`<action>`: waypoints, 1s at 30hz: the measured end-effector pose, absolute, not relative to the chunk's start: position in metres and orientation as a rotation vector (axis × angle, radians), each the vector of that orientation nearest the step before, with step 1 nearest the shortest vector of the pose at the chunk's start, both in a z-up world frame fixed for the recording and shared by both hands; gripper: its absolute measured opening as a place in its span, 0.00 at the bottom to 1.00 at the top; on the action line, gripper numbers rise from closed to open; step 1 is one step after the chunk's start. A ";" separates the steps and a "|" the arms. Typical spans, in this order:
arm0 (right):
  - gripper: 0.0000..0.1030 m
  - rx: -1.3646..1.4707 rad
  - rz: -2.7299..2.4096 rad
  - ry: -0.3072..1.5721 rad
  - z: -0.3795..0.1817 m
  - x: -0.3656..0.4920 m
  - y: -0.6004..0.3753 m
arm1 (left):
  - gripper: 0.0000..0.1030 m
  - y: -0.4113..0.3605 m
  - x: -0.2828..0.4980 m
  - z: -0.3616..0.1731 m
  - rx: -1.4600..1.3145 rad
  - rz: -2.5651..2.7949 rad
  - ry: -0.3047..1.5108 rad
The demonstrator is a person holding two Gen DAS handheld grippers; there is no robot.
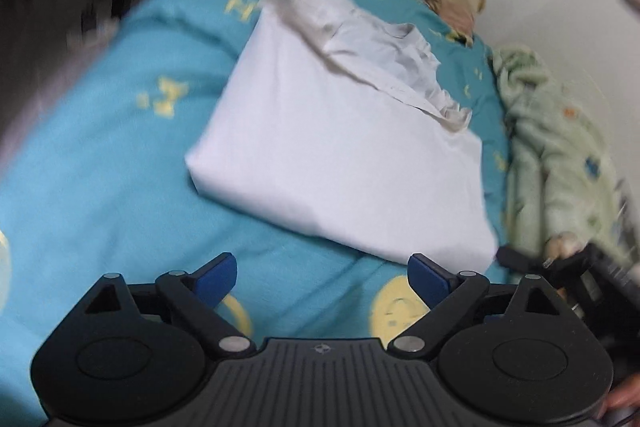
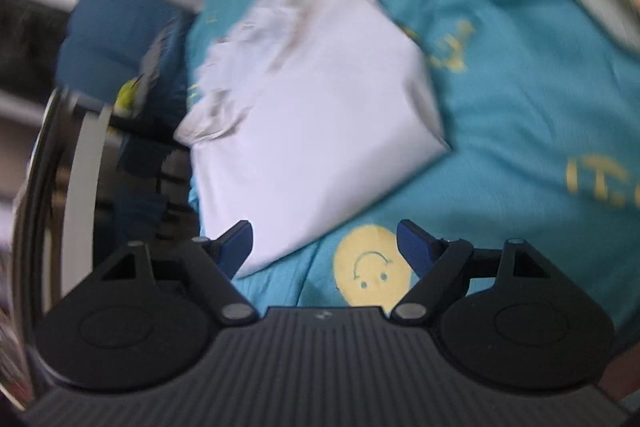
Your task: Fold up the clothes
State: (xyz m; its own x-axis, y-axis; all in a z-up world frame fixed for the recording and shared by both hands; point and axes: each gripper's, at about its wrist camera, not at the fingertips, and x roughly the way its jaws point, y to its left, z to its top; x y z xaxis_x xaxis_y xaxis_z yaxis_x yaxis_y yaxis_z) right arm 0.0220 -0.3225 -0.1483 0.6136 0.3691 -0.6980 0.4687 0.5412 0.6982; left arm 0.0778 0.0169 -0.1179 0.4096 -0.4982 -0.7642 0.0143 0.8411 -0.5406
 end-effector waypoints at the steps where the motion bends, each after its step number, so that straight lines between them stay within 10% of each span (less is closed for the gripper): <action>1: 0.79 1.090 -0.086 0.960 -0.157 0.023 -0.326 | 0.89 0.019 0.081 -0.129 -0.559 -0.336 1.135; 11: 0.66 1.264 -0.209 0.927 -0.198 0.046 -0.340 | 0.80 0.052 0.120 -0.169 -0.907 -0.248 1.043; 18: 0.10 1.225 -0.230 0.893 -0.197 0.053 -0.346 | 0.08 0.065 0.126 -0.173 -1.010 -0.193 1.005; 30: 0.07 1.095 -0.141 0.697 -0.103 0.014 -0.335 | 0.05 0.059 0.077 -0.074 -0.925 -0.277 0.801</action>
State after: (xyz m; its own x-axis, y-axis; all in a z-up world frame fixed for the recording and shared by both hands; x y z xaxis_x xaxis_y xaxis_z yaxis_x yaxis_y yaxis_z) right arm 0.0139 -0.3354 -0.1027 0.7813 0.2260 -0.5818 0.4342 0.4727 0.7668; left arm 0.0766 0.0593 -0.0740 0.6854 -0.5345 -0.4945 -0.1146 0.5915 -0.7982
